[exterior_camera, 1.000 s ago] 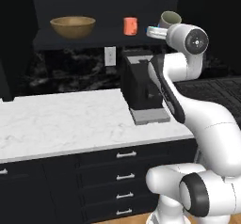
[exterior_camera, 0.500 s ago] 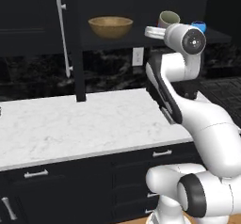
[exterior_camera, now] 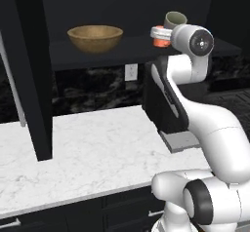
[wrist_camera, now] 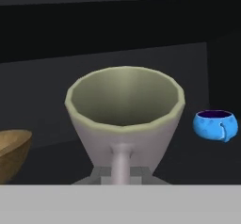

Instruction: Gather all objects into one cabinet and sort the glasses and bowls to opposite sides.

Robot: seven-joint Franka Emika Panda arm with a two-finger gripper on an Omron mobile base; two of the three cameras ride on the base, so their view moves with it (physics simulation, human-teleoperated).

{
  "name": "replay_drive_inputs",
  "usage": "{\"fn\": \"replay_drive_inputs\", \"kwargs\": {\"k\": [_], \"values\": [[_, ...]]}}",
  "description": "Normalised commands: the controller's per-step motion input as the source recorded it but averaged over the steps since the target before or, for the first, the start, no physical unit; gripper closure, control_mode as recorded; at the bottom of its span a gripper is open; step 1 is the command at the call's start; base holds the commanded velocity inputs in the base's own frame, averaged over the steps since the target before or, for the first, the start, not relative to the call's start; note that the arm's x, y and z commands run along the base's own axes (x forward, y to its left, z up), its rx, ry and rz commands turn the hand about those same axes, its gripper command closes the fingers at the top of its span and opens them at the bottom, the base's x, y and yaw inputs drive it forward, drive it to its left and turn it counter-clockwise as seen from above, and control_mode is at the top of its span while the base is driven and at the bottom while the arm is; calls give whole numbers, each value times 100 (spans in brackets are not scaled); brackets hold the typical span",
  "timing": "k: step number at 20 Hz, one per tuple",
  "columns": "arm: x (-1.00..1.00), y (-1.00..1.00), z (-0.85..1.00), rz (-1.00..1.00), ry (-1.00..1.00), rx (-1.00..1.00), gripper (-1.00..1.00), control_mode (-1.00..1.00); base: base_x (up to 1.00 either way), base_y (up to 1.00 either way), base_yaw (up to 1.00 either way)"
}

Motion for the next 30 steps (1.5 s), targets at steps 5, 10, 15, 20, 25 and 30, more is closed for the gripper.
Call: {"fn": "replay_drive_inputs", "kwargs": {"k": [5, 10, 15, 20, 25, 30], "values": [[0, 0, 0, 0, 0, 0, 100, 100, 30, -36, -8], [0, 0, 0, 0, 0, 0, 100, 100, 0, 0, 0], [0, 0, 0, 0, 0, 0, 100, 100, 1, 0, 0], [0, 0, 0, 0, 0, 0, 100, 100, 5, 0, 0], [0, 0, 0, 0, 0, 0, 100, 100, 0, -3, -2], [0, -31, 0, -10, 5, 0, 100, -100, 0, -2, -1]]}}
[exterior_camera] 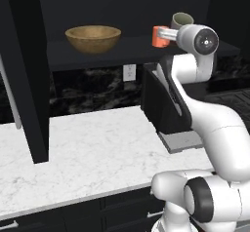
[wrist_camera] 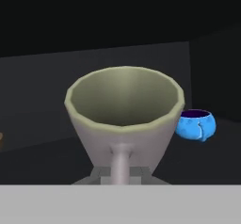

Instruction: Gather all objects into one cabinet and sort the glasses and bowls to opposite sides.

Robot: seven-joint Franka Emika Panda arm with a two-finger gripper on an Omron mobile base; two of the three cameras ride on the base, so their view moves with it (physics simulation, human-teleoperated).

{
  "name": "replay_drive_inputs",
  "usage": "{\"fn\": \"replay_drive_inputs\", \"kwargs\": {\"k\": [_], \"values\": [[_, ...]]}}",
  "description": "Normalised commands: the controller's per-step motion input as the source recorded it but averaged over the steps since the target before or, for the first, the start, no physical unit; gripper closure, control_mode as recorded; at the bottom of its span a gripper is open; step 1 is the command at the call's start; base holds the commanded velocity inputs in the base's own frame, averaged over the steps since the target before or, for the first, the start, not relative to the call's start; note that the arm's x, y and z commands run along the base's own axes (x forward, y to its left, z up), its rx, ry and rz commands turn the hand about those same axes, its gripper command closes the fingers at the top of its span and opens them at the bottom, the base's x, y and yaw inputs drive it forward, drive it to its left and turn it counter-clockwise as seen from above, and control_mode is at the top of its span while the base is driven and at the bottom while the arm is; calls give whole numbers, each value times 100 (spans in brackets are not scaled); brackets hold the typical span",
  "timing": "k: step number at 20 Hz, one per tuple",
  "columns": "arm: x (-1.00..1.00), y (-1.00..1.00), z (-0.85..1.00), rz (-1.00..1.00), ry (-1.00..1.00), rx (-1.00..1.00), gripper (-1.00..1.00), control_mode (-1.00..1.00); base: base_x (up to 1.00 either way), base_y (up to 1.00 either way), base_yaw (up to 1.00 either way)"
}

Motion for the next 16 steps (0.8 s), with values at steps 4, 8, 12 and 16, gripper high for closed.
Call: {"fn": "replay_drive_inputs", "kwargs": {"k": [4, 8, 12, 16], "values": [[0, -49, 0, -17, 12, 0, 100, -100, 0, 0, 0], [6, -18, 0, -14, 13, 0, 100, -100, 0, 0, 0], [15, -1, 0, -7, 7, 0, 100, -100, 0, 0, 0], [18, 0, -10, -3, 12, -3, 100, -100, 0, 0, 0]]}}
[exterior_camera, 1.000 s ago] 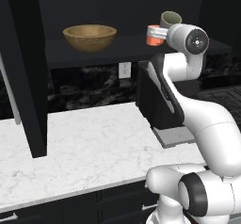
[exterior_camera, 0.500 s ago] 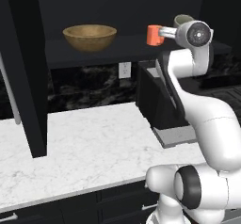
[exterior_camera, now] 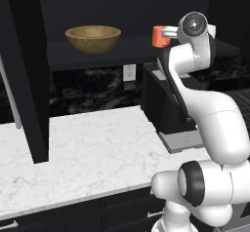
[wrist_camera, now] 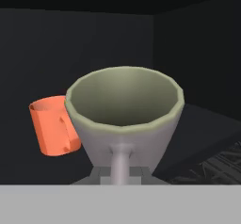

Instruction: Gather all objects into one cabinet and sort the glasses and bowls to opposite sides.

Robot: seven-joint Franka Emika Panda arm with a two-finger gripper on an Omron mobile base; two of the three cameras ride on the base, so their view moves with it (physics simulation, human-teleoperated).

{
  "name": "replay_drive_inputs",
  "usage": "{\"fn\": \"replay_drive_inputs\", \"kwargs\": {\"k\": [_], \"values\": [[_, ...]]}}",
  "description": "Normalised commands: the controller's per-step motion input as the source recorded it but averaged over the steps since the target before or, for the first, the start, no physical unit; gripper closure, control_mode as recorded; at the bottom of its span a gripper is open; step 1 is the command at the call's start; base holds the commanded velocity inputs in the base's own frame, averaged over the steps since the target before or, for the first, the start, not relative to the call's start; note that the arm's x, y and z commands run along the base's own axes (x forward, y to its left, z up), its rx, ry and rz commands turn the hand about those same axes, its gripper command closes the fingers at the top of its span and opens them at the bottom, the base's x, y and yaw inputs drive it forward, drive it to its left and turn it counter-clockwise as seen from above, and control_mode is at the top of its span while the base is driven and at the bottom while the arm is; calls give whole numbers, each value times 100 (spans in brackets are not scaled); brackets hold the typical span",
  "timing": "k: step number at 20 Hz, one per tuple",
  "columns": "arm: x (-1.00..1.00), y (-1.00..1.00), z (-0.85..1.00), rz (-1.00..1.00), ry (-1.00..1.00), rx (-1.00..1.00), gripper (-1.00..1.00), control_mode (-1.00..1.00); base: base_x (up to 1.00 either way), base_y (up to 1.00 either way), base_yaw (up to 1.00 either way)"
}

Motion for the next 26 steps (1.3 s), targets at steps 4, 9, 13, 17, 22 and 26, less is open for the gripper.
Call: {"fn": "replay_drive_inputs", "kwargs": {"k": [4, 9, 13, 17, 22, 26], "values": [[19, 0, -17, -2, 17, -2, 100, -100, 0, 0, 0], [20, 0, -4, -1, 10, 0, 100, -100, 0, 0, 0], [18, 0, 0, -2, 5, 0, 100, -100, 0, 0, 0], [11, -4, -1, -2, 1, 0, 100, -100, 0, 0, 0], [10, -4, -10, -3, 0, 0, 100, -100, 0, 0, 0], [12, -30, -19, 0, 0, 0, 100, -100, 0, 0, 0]]}}
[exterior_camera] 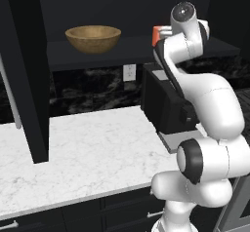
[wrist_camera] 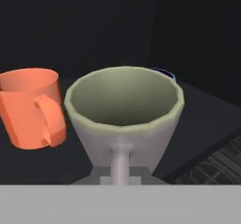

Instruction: Gather all objects into one cabinet and sort the glasses and bowls to opposite sides.

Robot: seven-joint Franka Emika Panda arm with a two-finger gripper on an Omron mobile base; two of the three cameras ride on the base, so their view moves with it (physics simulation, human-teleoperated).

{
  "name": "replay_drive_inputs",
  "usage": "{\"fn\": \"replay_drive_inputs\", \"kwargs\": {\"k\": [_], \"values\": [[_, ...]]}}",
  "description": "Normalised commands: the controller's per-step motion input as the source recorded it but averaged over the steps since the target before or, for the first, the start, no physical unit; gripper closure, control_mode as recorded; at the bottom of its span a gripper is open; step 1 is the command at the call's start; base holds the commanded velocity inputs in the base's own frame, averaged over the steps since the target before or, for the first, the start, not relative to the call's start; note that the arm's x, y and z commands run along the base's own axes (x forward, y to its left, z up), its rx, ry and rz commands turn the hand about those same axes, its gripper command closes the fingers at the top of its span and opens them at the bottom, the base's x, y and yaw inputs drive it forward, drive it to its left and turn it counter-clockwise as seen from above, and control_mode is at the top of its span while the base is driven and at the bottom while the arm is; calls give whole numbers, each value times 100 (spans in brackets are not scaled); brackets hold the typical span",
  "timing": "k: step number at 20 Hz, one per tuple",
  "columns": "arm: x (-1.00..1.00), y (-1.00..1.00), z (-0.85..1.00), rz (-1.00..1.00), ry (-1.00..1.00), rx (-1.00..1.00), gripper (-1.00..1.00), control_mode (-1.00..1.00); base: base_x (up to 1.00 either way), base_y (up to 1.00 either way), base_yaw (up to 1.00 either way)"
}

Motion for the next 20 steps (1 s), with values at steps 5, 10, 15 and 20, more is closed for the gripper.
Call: {"fn": "replay_drive_inputs", "kwargs": {"k": [5, 10, 15, 20], "values": [[16, -37, -18, 0, 0, 0, 100, -100, 0, 0, 0], [22, -26, -14, 0, 0, 0, 100, -100, 0, 0, 0], [15, -14, -9, 0, 0, 0, 100, -100, 0, 0, 0], [20, -1, -7, 0, 0, 0, 100, -100, 0, 0, 0]]}}
